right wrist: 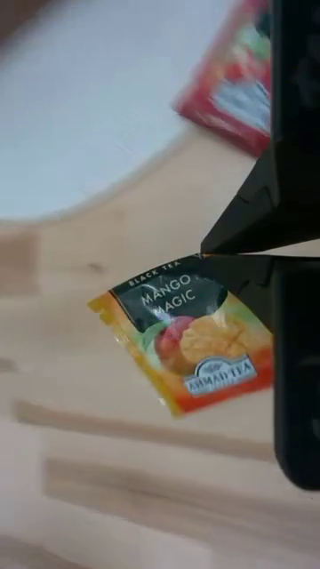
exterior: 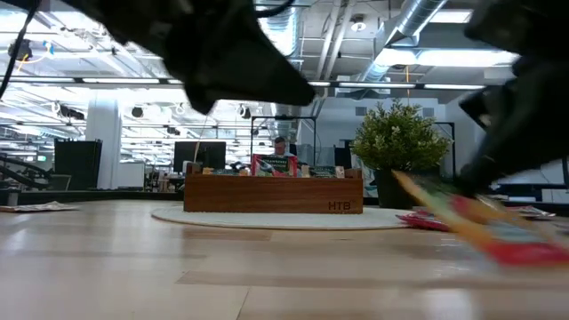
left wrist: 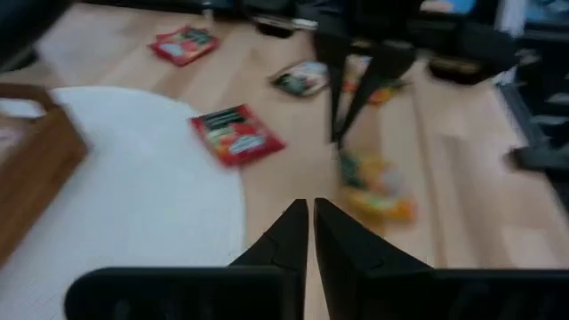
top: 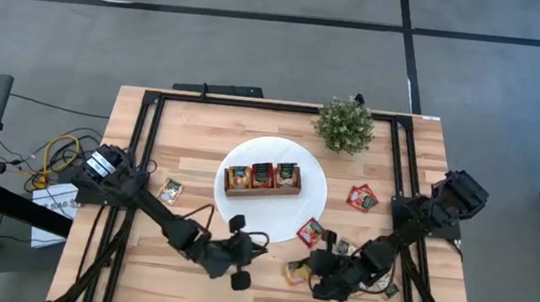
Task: Pick & Place Tea
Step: Put the orange tea bag into the left section of the wooden organizer
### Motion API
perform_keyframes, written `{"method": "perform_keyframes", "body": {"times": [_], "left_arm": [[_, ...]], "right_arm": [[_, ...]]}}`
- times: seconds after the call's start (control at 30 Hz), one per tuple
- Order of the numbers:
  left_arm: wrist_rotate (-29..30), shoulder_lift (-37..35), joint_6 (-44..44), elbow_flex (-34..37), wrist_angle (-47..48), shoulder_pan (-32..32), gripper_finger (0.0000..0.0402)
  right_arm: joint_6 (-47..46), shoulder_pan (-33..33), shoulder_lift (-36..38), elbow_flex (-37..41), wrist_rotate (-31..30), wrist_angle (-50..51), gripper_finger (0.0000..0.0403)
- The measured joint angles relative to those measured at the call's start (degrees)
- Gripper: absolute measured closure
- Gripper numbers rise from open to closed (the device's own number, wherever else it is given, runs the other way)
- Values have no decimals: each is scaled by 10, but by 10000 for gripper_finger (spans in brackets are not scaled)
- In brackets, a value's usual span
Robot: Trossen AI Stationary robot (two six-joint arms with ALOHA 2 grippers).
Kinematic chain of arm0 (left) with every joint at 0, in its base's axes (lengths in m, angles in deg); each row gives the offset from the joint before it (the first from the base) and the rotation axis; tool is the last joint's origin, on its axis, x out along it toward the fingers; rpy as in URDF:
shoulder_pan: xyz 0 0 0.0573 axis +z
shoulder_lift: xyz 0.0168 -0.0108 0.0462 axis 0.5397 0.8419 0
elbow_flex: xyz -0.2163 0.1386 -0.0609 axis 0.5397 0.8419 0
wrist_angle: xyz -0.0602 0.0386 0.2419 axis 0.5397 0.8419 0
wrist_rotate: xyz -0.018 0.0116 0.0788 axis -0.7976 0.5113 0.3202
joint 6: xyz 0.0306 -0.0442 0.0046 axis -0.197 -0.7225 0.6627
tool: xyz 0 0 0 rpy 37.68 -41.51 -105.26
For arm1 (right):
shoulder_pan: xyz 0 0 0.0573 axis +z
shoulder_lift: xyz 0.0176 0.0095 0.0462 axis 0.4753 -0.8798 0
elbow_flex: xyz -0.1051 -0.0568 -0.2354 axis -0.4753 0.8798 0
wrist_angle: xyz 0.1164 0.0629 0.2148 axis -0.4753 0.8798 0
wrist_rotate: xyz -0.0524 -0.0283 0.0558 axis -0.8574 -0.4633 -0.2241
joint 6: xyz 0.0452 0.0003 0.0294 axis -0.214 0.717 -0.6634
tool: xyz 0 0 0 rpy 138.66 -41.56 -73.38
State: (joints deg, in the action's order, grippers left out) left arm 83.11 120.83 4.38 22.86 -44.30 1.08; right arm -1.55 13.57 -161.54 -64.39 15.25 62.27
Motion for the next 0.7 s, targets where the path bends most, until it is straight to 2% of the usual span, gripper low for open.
{"method": "perform_keyframes", "body": {"times": [0.13,0.23,0.43,0.57,0.7], "left_arm": [[-71,15,-9,0,-46,28,348],[-116,38,-14,-2,-97,48,301],[-125,88,-9,-48,-89,75,215],[-188,107,-10,-90,-49,85,200],[-208,119,-15,-118,-5,89,219]], "right_arm": [[14,-1,0,-14,-60,-1,401],[27,-4,0,-18,-66,-2,402],[33,-8,0,-19,-71,-4,402],[35,-8,0,-19,-71,-7,402],[48,-6,0,-19,-72,-19,402]]}}
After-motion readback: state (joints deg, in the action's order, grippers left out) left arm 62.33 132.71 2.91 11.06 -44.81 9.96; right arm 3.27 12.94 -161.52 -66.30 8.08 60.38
